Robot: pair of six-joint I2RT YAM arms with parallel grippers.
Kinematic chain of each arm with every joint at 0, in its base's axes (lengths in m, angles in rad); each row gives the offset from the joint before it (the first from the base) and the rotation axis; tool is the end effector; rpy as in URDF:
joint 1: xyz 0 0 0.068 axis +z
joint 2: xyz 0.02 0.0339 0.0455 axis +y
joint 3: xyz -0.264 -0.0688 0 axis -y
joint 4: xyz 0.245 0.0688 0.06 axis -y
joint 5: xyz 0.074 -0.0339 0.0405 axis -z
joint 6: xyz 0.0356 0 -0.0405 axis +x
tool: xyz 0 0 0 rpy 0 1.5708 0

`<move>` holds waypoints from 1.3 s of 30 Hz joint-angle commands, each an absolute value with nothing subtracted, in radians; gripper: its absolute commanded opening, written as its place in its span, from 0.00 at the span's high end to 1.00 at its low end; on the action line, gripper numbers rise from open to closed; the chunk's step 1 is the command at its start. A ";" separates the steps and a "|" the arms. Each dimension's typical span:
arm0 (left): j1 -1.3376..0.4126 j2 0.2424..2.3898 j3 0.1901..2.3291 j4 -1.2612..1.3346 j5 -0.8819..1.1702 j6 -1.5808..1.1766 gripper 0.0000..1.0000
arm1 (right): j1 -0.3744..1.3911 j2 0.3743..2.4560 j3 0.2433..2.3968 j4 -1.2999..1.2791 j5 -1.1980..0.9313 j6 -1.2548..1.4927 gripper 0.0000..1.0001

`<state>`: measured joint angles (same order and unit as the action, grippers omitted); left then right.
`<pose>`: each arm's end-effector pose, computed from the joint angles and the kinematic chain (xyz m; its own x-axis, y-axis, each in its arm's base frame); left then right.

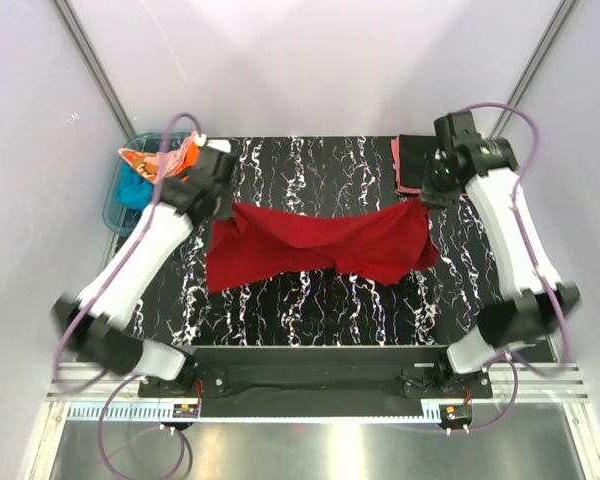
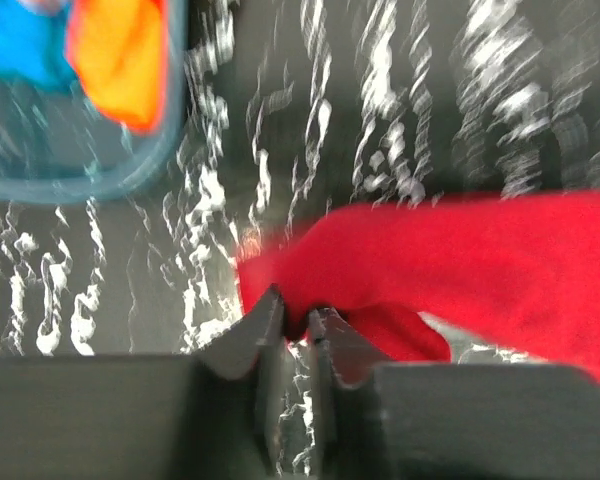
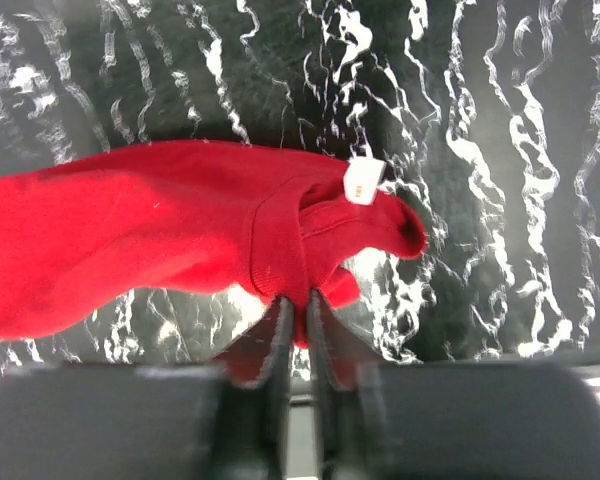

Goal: Fold and stack the t-shirts
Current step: Flatten the tshirt out

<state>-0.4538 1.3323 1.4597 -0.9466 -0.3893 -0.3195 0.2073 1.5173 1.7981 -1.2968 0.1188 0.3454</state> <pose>0.2450 -0.1045 0.3825 -0.6777 0.0072 -0.7353 -0.0423 0.9979 0.0488 0.2771 0.0540 0.4097 -0.8312 0.1687 -0.5298 0.1468 0.9856 0.0836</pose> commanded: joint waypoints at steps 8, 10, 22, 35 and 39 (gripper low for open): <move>-0.374 1.554 1.695 -1.046 -0.417 -0.313 0.16 | 0.127 2.018 2.130 -1.282 0.044 0.265 0.51; -0.374 1.540 1.680 -1.045 -0.397 -0.281 0.17 | 0.129 2.040 2.171 -1.302 0.037 0.258 0.46; -0.385 1.345 1.072 -0.692 0.072 -0.455 0.42 | 0.185 1.553 1.307 -1.017 -0.245 0.382 0.43; -0.396 1.453 1.097 -0.644 -0.094 -0.529 0.49 | 0.230 1.471 1.046 -0.927 -0.195 0.531 0.37; -0.411 1.495 1.123 -0.634 -0.075 -0.502 0.60 | 0.230 1.466 1.043 -0.904 -0.218 0.558 0.39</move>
